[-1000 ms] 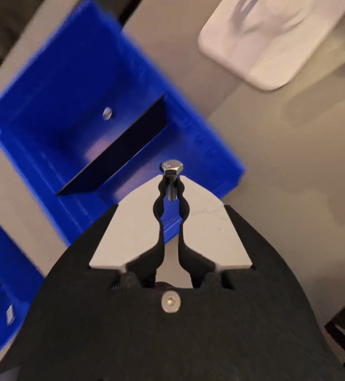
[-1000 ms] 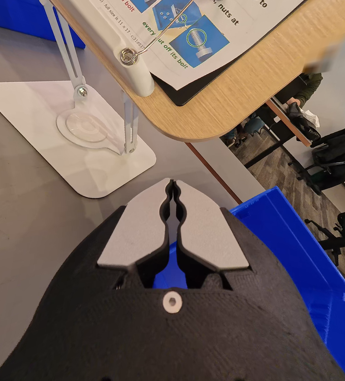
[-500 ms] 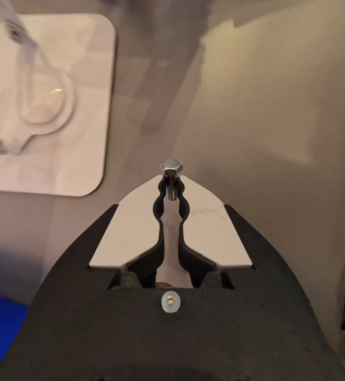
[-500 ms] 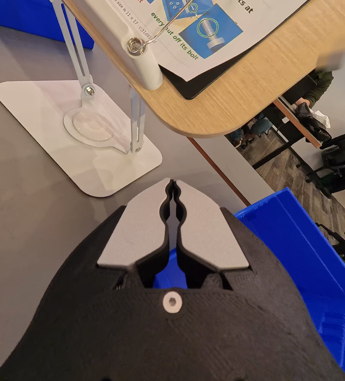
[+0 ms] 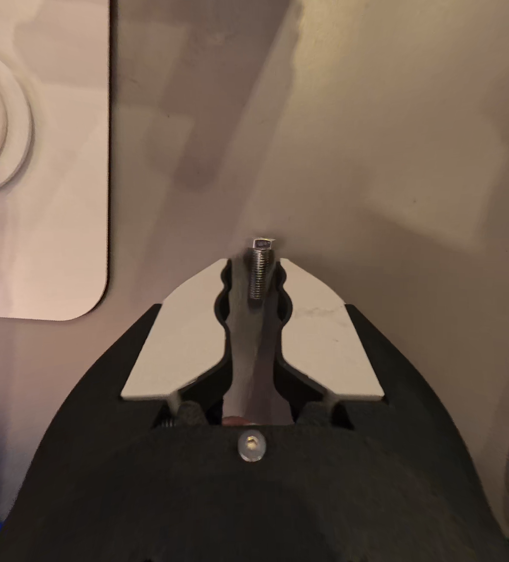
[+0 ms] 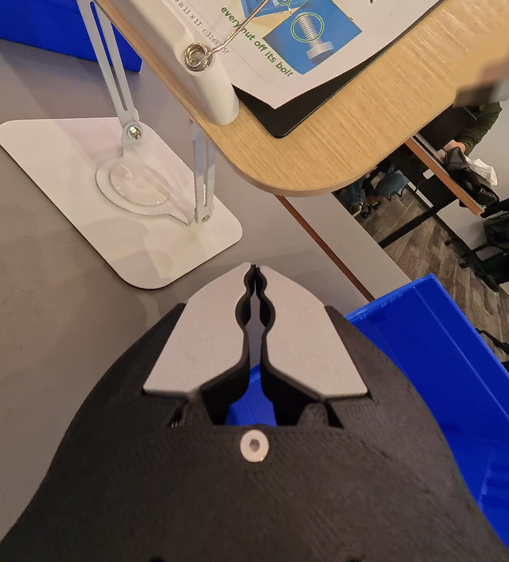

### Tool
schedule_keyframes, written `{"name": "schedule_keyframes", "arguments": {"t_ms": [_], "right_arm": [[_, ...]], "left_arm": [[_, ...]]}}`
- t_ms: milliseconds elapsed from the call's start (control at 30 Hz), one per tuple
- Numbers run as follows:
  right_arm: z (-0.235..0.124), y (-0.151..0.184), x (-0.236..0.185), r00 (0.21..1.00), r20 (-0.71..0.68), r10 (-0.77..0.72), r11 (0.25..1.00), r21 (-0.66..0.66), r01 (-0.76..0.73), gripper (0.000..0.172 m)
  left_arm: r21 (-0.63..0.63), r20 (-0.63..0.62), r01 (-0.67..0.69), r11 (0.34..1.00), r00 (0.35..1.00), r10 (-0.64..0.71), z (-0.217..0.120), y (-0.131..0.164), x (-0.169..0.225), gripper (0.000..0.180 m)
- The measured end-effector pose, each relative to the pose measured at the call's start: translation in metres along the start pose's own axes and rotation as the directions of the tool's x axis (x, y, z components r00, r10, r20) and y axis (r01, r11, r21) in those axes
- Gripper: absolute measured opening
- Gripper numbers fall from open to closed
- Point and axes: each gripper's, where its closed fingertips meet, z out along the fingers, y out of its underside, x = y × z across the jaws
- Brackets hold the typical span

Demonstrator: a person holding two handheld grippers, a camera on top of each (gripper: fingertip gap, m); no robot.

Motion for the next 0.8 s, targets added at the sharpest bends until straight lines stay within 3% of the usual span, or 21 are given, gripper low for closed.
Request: {"name": "schedule_keyframes", "arguments": {"t_ms": [33, 133, 267, 400, 500, 600, 800], "right_arm": [[0.0, 0.0, 0.0, 1.0, -0.001, 0.0, 1.0, 0.0, 0.0, 0.0], [-0.001, 0.001, 0.002, 1.0, -0.007, 0.002, 1.0, -0.001, -0.002, 0.0], [0.0, 0.004, 0.004, 1.0, -0.011, 0.009, 1.0, -0.003, -0.009, 0.0], [0.001, 0.005, 0.004, 1.0, -0.013, 0.01, 1.0, -0.007, -0.01, 0.0], [0.002, 0.007, 0.005, 1.0, -0.022, 0.006, 1.0, -0.016, -0.006, 0.0], [0.003, 0.009, 0.006, 1.0, -0.028, 0.004, 1.0, -0.021, -0.005, 0.0], [0.003, 0.013, 0.007, 0.999, -0.039, 0.0, 0.999, -0.032, -0.001, 0.0]], "left_arm": [[0.009, 0.001, 0.012, 1.0, 1.0, -0.012, -0.001, 0.0, -0.001, 0.034], [0.046, 0.009, 0.039, 0.998, 0.999, -0.039, -0.016, 0.002, -0.001, 0.037], [0.172, 0.114, 0.079, 0.982, 0.989, -0.099, -0.081, 0.005, -0.02, 0.031], [0.267, 0.363, 0.094, 0.959, 0.912, -0.19, -0.177, 0.023, -0.074, 0.034], [0.22, 0.467, 0.152, 0.964, 0.851, -0.241, -0.218, 0.051, -0.124, 0.042], [0.166, 0.497, 0.229, 0.959, 0.82, -0.282, -0.226, 0.075, -0.176, 0.037], [0.05, 0.413, 0.387, 0.921, 0.831, -0.372, -0.181, 0.115, -0.257, 0.033]]}}
